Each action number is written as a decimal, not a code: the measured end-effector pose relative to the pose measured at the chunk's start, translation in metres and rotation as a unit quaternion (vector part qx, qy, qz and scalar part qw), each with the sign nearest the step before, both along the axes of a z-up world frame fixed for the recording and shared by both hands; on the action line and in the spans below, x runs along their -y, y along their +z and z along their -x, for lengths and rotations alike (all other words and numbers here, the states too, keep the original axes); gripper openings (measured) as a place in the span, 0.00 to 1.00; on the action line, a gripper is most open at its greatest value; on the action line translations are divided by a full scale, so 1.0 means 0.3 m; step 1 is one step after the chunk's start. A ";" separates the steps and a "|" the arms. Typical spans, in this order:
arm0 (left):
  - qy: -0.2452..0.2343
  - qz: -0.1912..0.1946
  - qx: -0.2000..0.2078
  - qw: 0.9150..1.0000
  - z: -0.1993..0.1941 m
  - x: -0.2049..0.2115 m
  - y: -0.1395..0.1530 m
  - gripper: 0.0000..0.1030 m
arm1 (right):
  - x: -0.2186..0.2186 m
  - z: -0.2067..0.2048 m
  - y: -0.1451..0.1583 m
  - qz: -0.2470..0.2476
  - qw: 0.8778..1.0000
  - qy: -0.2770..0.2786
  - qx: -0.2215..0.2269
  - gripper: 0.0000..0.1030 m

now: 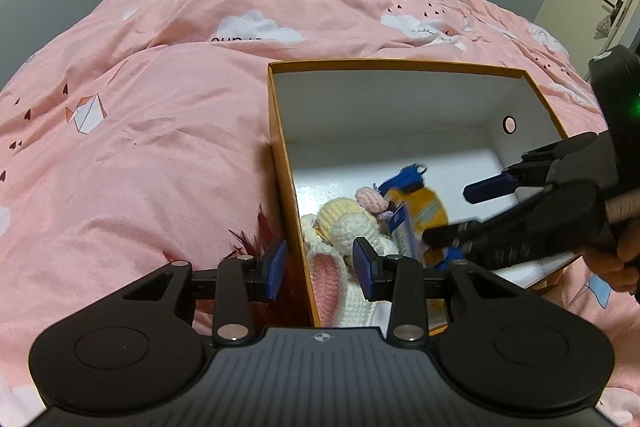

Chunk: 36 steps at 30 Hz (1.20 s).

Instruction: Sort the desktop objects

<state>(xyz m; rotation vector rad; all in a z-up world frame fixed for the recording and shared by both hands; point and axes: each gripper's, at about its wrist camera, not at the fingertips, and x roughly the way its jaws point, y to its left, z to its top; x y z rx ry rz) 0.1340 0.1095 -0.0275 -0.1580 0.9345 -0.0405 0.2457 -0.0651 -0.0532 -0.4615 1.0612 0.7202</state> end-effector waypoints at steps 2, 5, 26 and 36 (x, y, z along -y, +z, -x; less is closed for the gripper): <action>0.000 0.001 0.002 1.000 0.003 -0.001 0.004 0.41 | -0.019 0.016 -0.011 0.015 1.000 0.017 0.010 0.59; 0.000 0.002 0.004 1.000 0.008 -0.001 0.009 0.41 | -0.054 -0.004 -0.038 0.029 0.999 0.027 0.015 0.59; -0.006 0.007 -0.006 1.000 0.005 0.005 -0.006 0.41 | 0.231 -0.246 -0.161 -0.222 0.908 -0.196 -0.296 0.49; -0.007 0.007 -0.013 1.000 -0.003 0.006 -0.019 0.40 | 0.139 -0.185 -0.147 -0.177 0.946 -0.152 -0.227 0.50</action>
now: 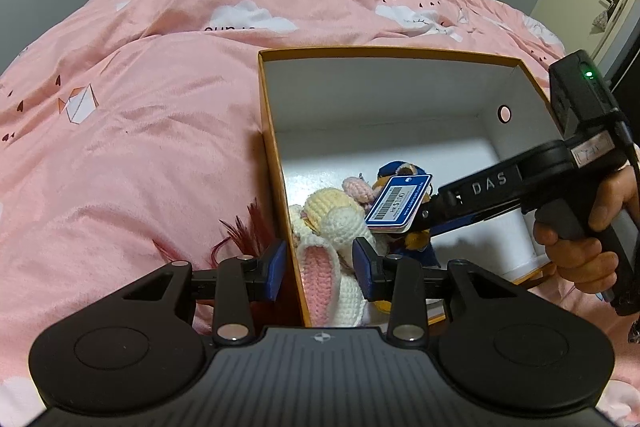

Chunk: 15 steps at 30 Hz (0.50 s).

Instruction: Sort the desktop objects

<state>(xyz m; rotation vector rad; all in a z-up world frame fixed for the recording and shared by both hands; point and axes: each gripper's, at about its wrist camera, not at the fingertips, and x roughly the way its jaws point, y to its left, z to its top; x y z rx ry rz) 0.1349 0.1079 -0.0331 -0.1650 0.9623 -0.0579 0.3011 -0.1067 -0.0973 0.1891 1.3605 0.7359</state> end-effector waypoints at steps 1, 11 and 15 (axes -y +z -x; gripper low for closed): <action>0.000 0.000 0.000 1.000 0.001 -0.001 0.000 0.40 | -0.005 0.007 0.008 0.007 1.000 0.005 0.010 0.51; 0.000 0.003 0.006 1.000 0.008 -0.005 0.004 0.40 | -0.028 0.096 0.108 0.057 0.988 0.067 0.126 0.51; 0.000 0.001 0.007 1.000 0.011 0.001 0.007 0.40 | -0.109 0.110 0.028 0.075 0.990 0.066 0.104 0.38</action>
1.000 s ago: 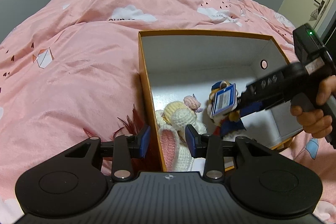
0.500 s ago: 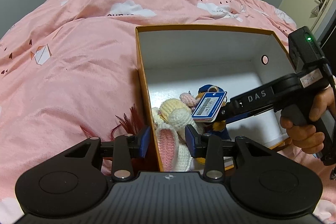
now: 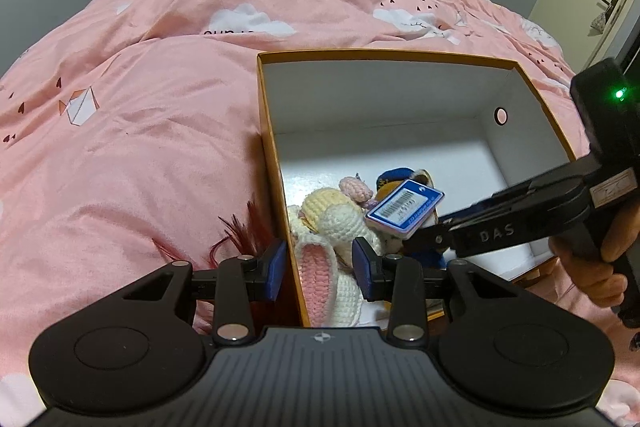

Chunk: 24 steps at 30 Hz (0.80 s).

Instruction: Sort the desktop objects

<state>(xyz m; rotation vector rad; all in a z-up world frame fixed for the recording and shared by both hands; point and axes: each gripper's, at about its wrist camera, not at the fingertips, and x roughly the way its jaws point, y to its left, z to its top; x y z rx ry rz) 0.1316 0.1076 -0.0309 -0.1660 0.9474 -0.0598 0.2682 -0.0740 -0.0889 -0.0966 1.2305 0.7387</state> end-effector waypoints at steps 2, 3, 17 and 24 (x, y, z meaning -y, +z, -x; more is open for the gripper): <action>0.002 0.002 0.000 1.000 0.001 -0.001 0.000 0.40 | 0.001 0.004 -0.013 -0.012 1.000 -0.013 -0.013 0.36; 0.003 0.002 0.000 1.000 0.001 0.000 -0.001 0.40 | 0.005 0.002 -0.012 -0.015 1.000 -0.015 -0.013 0.35; 0.028 -0.009 0.033 0.999 0.043 0.001 0.044 0.40 | -0.024 0.078 -0.007 0.015 0.999 -0.001 0.052 0.38; 0.030 -0.007 0.066 0.997 0.096 0.026 0.095 0.40 | -0.001 0.146 0.072 0.022 0.993 0.001 0.120 0.45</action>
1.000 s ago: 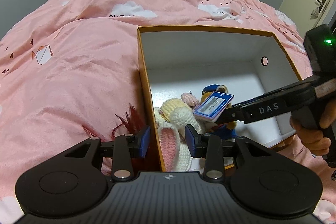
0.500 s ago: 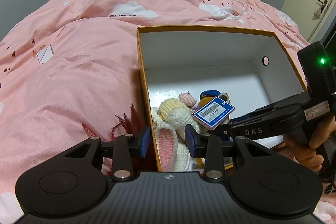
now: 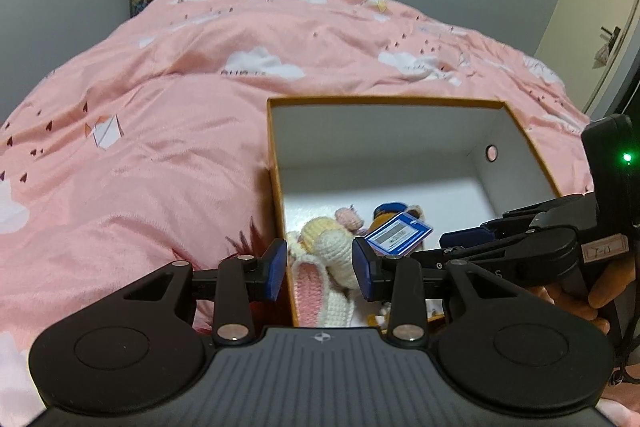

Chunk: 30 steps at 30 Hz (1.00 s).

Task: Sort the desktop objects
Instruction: 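Open both grippers and withdraw them from the box, then grasp the dark red card box with the right gripper while the left grasps the grey case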

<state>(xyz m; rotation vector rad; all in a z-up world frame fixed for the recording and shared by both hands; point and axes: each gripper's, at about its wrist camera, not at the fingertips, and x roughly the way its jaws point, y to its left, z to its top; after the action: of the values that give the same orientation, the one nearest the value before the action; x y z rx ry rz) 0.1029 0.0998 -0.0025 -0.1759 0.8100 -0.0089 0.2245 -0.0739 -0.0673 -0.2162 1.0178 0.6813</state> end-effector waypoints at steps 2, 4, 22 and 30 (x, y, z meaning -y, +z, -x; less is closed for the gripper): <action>-0.001 -0.003 0.013 1.000 0.018 0.013 0.019 0.41 | 0.015 0.032 0.031 -0.009 1.000 0.001 0.022 0.46; -0.003 -0.009 0.027 1.000 0.040 0.029 0.038 0.41 | 0.036 0.069 0.060 -0.022 0.999 -0.001 0.049 0.47; -0.155 -0.034 -0.065 0.985 0.225 0.238 -0.039 0.42 | 0.323 0.501 0.183 -0.084 0.993 0.004 0.084 0.51; -0.189 0.005 -0.137 0.972 0.300 0.266 -0.098 0.41 | 0.346 0.593 0.076 -0.058 0.998 0.000 -0.008 0.47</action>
<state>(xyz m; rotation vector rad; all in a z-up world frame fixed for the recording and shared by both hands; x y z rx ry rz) 0.0128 0.0201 -0.0318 -0.0300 1.1093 -0.3559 0.0468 -0.1777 -0.0444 -0.1094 0.9911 0.7406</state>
